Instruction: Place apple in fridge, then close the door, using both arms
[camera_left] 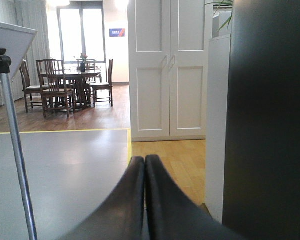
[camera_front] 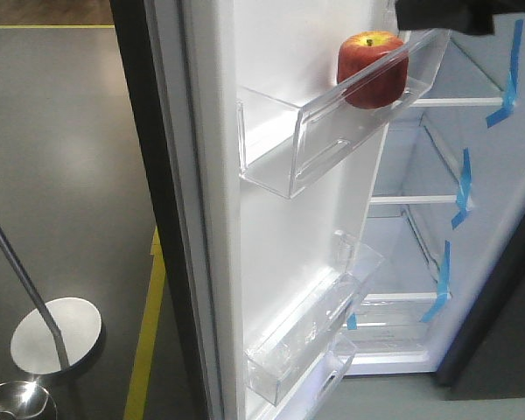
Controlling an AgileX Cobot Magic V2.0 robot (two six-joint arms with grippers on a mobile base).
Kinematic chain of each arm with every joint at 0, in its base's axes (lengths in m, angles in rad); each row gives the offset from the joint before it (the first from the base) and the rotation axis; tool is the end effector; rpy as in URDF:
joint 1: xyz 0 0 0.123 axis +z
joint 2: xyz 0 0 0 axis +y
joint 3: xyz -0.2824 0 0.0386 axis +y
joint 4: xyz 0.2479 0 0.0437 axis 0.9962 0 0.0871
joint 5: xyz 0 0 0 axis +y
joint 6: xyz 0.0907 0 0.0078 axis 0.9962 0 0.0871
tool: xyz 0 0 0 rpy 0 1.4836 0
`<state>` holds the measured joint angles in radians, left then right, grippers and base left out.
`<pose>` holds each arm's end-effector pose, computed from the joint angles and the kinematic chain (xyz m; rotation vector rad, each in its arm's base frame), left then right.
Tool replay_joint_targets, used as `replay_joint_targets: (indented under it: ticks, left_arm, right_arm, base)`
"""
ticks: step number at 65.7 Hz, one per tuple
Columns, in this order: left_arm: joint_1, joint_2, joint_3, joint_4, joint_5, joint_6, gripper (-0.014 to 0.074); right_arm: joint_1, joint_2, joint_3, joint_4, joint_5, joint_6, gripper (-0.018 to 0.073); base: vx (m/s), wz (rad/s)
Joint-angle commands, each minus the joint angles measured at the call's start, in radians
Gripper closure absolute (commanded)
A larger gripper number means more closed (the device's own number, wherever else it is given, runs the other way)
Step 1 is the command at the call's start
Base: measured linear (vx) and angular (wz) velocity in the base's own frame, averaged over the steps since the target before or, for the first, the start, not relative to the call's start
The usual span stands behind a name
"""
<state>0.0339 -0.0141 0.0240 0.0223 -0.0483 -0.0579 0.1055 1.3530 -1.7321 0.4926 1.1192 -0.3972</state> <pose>0.0557 0.0018 0.2101 -0.0493 1.4444 -0.0022 0.2531 0.0658 0.4927 -0.5364 2.0714 0.4400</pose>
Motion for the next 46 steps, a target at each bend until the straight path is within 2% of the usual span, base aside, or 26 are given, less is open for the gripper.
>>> replay_joint_targets:
  ticks: [1, 12, 24, 46]
  left_arm:
    - [-0.008, -0.001, 0.026, -0.009, -0.076, -0.002, 0.0603]
    - [-0.008, -0.001, 0.026, -0.009, -0.076, -0.002, 0.0603]
    - [-0.008, -0.001, 0.026, -0.009, -0.076, -0.002, 0.0603]
    - [-0.008, -0.001, 0.026, -0.009, -0.076, -0.002, 0.0603]
  right_arm:
    - [-0.002, -0.140, 0.131, -0.043, -0.074, 0.027, -0.0029]
    - [-0.002, -0.353, 0.417, -0.070, -0.201, 0.027, -0.0029]
    - [-0.002, -0.559, 0.657, -0.062, -0.219, 0.023, -0.0029]
    - [-0.002, -0.886, 0.990, 0.067, -0.203, 0.022, -0.0027]
  base:
    - [0.00, 0.00]
    - [0.00, 0.00]
    - [0.00, 0.00]
    - [0.00, 0.00]
